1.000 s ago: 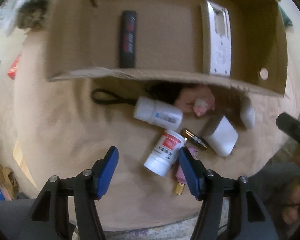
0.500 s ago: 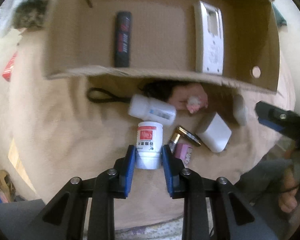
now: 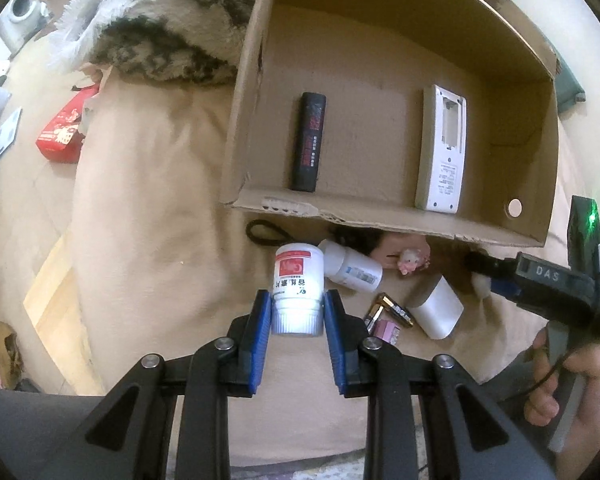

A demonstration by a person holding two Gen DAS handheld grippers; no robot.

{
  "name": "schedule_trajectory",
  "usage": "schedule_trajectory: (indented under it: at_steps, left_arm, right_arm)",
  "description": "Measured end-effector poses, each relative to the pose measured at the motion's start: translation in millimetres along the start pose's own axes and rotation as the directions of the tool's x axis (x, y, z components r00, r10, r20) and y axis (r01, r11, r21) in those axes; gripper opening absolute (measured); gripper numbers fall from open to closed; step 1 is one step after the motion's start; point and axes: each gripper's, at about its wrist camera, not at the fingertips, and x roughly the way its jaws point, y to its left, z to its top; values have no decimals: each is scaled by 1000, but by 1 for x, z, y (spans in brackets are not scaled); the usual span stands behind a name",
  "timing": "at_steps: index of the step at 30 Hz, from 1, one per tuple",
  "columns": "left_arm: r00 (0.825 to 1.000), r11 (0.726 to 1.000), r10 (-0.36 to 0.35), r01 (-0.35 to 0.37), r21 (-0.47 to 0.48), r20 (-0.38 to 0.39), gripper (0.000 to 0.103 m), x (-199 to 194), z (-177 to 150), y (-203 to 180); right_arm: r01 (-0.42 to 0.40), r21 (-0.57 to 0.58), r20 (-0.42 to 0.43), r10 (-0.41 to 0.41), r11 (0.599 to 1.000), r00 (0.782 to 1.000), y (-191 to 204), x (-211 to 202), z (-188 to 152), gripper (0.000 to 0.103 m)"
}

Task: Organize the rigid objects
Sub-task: 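Grasp the white pill bottle with the left tool while the right tool grasps the earbud case, then lower the pill bottle and earbud case into the box and open both tools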

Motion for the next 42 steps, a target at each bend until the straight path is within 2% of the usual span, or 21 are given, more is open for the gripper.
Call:
schedule_trajectory:
  at_steps: [9,12,16,18,21,24,28,32,34,38,42]
  left_arm:
    - [999,999,35,-35,-17,13,24,-15,-4,20]
    - [999,999,32,-32,-44,1,24,-18,-9,26]
    - [999,996,3,-7,-90,-46,24,-19,-21,31]
    - [1000,994,16,-19,-105,-24,24,-26,-26,31]
    - [997,994,36,-29,-104,68,24,-48,-27,27]
    - [981,995,73,-59,-85,177,24,-74,-27,21]
    - [952,995,89,-72,-66,294,24,-105,-20,13]
    - [921,997,77,-72,-28,381,24,-128,-9,1]
    - [906,997,75,-75,-16,416,24,-135,-3,-6]
    - [894,997,72,-74,-14,442,24,-139,10,-18]
    - [893,997,68,-75,-2,446,24,-138,25,-28]
  right_arm:
    - [29,-57,52,-26,998,998,10,-17,-12,59]
    - [56,-88,82,-49,995,995,15,-22,-19,59]
    - [39,-98,105,-29,994,994,17,-34,-33,59]
    - [45,-115,130,-30,992,991,21,-42,-41,59]
    - [22,-140,189,5,990,982,26,-61,-55,59]
    - [18,-181,286,35,983,957,39,-83,-66,59]
    - [49,-249,412,60,967,909,50,-119,-82,59]
    - [66,-312,495,102,948,863,65,-142,-90,59]
    - [47,-343,518,148,938,842,71,-151,-94,59]
    - [17,-371,536,200,928,820,83,-158,-86,59]
    - [24,-389,539,206,921,817,101,-153,-73,59]
